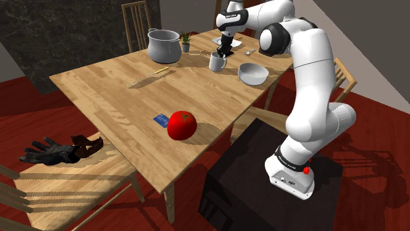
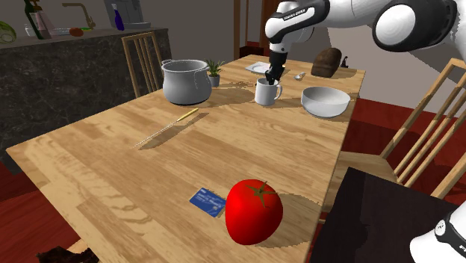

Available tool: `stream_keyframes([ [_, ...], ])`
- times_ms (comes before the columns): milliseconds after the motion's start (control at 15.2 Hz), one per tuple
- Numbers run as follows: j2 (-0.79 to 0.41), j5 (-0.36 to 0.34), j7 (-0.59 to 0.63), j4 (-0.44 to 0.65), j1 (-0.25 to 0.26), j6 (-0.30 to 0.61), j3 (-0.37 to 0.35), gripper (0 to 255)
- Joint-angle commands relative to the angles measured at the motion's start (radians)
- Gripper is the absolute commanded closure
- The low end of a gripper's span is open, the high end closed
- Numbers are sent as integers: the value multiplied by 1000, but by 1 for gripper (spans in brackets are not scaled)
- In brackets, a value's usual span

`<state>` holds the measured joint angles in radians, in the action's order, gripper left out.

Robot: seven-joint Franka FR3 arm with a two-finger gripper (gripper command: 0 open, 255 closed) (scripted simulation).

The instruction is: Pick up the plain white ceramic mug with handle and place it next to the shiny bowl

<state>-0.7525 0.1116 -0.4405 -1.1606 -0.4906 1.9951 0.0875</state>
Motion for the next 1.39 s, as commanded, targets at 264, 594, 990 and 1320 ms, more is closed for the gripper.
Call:
stream_keyframes([
  [264, 1, 0, 0, -1, 0, 1, 0, 0],
  [594, 14, -1, 1, 10, -1, -23, 1, 0],
  [990, 42, -4, 3, 56, -3, -97, 3, 0],
  [1320, 42, -4, 4, 56, -3, -97, 3, 0],
])
